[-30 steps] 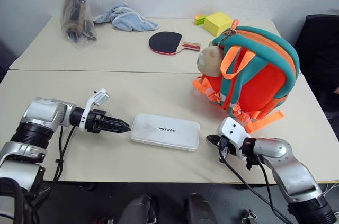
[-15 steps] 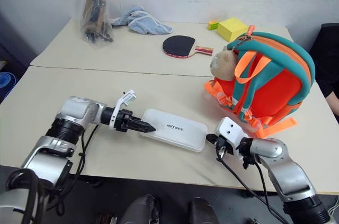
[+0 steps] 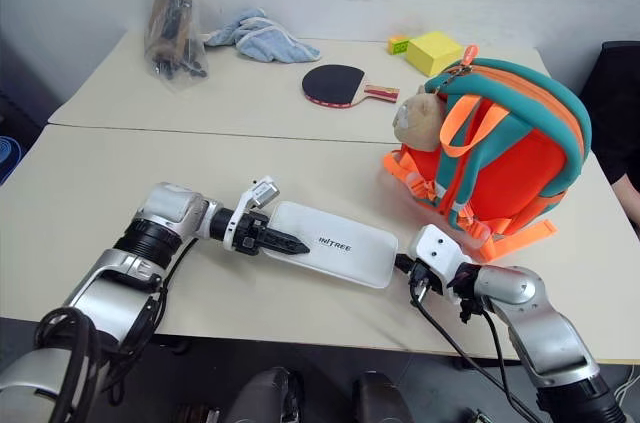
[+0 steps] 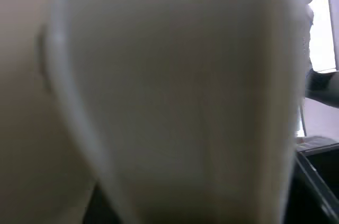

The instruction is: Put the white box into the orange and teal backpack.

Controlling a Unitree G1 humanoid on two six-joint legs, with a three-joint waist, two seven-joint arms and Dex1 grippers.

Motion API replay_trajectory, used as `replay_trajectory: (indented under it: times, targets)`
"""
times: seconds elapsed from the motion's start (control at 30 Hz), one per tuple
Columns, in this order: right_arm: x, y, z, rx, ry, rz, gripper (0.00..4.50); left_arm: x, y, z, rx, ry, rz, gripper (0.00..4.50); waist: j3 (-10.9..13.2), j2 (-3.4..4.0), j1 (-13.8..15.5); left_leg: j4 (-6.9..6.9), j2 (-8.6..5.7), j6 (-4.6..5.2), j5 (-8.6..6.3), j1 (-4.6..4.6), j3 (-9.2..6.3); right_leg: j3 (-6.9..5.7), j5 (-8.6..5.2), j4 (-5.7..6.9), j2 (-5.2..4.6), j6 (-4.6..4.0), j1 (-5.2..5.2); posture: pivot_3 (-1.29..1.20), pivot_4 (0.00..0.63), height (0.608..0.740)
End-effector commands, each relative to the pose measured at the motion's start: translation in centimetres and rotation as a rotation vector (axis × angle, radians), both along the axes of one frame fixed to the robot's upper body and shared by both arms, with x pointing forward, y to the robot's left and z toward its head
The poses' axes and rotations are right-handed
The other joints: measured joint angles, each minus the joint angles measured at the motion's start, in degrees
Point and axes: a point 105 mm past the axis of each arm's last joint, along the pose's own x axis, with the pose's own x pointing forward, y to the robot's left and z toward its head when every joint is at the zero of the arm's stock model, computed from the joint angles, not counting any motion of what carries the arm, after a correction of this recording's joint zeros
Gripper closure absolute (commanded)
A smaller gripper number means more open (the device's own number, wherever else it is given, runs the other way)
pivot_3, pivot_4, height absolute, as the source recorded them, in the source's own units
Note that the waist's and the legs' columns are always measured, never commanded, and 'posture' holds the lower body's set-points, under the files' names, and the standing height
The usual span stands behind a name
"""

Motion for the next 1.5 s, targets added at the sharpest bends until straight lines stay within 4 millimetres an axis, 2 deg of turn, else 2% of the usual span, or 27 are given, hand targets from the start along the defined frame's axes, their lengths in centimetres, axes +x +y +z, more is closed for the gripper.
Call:
replay_trajectory:
  times: [0.03, 0.2, 0.3, 0.43, 0.5, 0.6, 0.7, 0.87, 1.03, 1.1, 1.2, 1.27, 1.37, 1.5]
  targets:
    - [-0.6, -0.1, 0.0, 0.001, -0.013, -0.015, 4.50, -0.2, 0.5, 1.1, -0.022, -0.014, -0.015, 3.15, 0.02, -0.03, -0.38, 0.00, 0.01, 0.00, 0.00, -0.01, -0.01, 0.00, 0.00, 0.00, 0.01, 0.00, 0.00, 0.00, 0.150, 0.740]
    - [-0.8, -1.4, 0.9, 0.028, -0.066, -0.142, 4.50, -0.8, 0.9, 2.8, -0.121, -0.016, 0.003, 3.15, 0.03, -0.04, -0.66, -0.03, 0.03, -0.02, 0.00, -0.05, -0.03, 0.00, -0.02, -0.02, 0.02, 0.04, -0.04, 0.00, 0.150, 0.740]
    - [-1.6, -2.5, 2.8, 0.159, -0.074, -0.250, 3.92, -0.9, 1.2, 4.5, -0.205, -0.033, 0.050, 3.16, 0.06, -0.05, -0.63, -0.03, 0.03, -0.04, 0.01, -0.12, -0.04, 0.00, -0.03, 0.00, 0.02, 0.06, -0.09, 0.00, 0.150, 0.740]
    - [-3.2, -5.7, 6.3, 0.329, -0.132, -0.414, 2.67, -1.5, 1.6, 7.3, -0.326, -0.131, 0.080, 3.16, 0.10, -0.06, -0.61, -0.03, 0.04, -0.08, 0.03, -0.16, -0.08, -0.04, -0.06, 0.05, 0.02, 0.11, -0.13, 0.00, 0.150, 0.740]
    - [-3.3, -7.1, 8.1, 0.375, -0.181, -0.478, 1.96, -1.5, 2.0, 8.4, -0.357, -0.218, 0.120, 3.16, 0.10, -0.07, -0.70, -0.03, 0.03, -0.09, 0.03, -0.17, -0.08, -0.06, -0.06, 0.04, 0.02, 0.11, -0.12, 0.00, 0.150, 0.740]
    - [-2.3, -7.6, 9.9, 0.438, -0.216, -0.498, 1.02, -1.3, 2.7, 8.9, -0.348, -0.361, 0.185, 3.16, 0.11, -0.09, -1.13, -0.03, 0.05, -0.12, 0.05, -0.08, -0.06, -0.05, -0.06, 0.03, 0.04, 0.12, -0.08, 0.00, 0.150, 0.740]
    - [-0.8, -7.3, 10.7, 0.507, -0.209, -0.500, 0.05, -0.9, 3.7, 9.5, -0.363, -0.443, 0.257, 3.16, 0.12, -0.10, -1.44, -0.16, 0.09, -0.23, 0.11, 0.00, -0.06, -0.01, -0.06, 0.05, 0.14, 0.12, -0.08, 0.00, 0.150, 0.740]
    - [2.9, -4.8, 11.7, 0.602, -0.183, -0.429, 0.05, 0.6, 6.1, 9.8, -0.331, -0.585, 0.395, 3.16, 0.14, -0.11, -1.54, -0.39, 0.13, -0.31, 0.16, -0.03, -0.03, 0.04, -0.06, -0.06, 0.21, 0.11, -0.21, 0.00, 0.150, 0.740]
    - [6.0, -3.5, 13.1, 0.727, -0.173, -0.401, 0.05, 1.5, 7.6, 10.5, -0.328, -0.631, 0.490, 3.16, 0.15, -0.13, -1.51, -0.44, 0.12, -0.30, 0.16, -0.24, 0.00, 0.06, -0.06, -0.05, 0.19, 0.11, -0.50, 0.00, 0.150, 0.740]
    - [6.8, -3.2, 13.3, 0.735, -0.179, -0.389, 0.05, 1.9, 8.1, 10.7, -0.311, -0.650, 0.530, 3.16, 0.15, -0.13, -1.40, -0.29, 0.11, -0.27, 0.19, -0.69, 0.02, 0.07, -0.05, 0.20, 0.16, 0.11, -1.02, 0.00, 0.150, 0.740]
    - [6.9, -2.9, 13.5, 0.728, -0.193, -0.355, 1.00, 2.5, 8.9, 11.0, -0.303, -0.670, 0.592, 3.16, 0.15, -0.13, -1.31, -0.09, 0.13, -0.23, 0.17, -0.99, 0.01, 0.05, -0.05, 0.46, 0.13, 0.11, -1.27, 0.00, 0.150, 0.740]
    - [6.0, -1.9, 14.0, 0.719, -0.198, -0.266, 1.67, 3.3, 9.4, 11.6, -0.316, -0.696, 0.658, 3.16, 0.15, -0.13, -1.34, -0.05, 0.12, -0.19, 0.15, -1.05, 0.01, 0.05, -0.05, 0.46, 0.12, 0.11, -1.27, 0.00, 0.150, 0.740]
    - [3.5, -0.5, 15.3, 0.732, -0.203, -0.086, 2.71, 4.3, 9.7, 14.0, -0.393, -0.728, 0.757, 3.16, 0.20, -0.20, -1.04, 0.06, 0.12, -0.17, 0.14, -1.05, 0.01, 0.04, -0.05, 0.45, 0.12, 0.12, -1.28, 0.00, 0.150, 0.740]
    - [-1.1, 1.5, 16.1, 0.690, -0.127, 0.189, 4.09, 4.0, 8.0, 16.1, -0.416, -0.783, 0.702, 3.16, 0.24, -0.22, -0.73, 0.04, 0.12, -0.16, 0.17, -1.04, 0.00, 0.02, -0.05, 0.46, 0.13, 0.13, -1.25, 0.00, 0.150, 0.740]
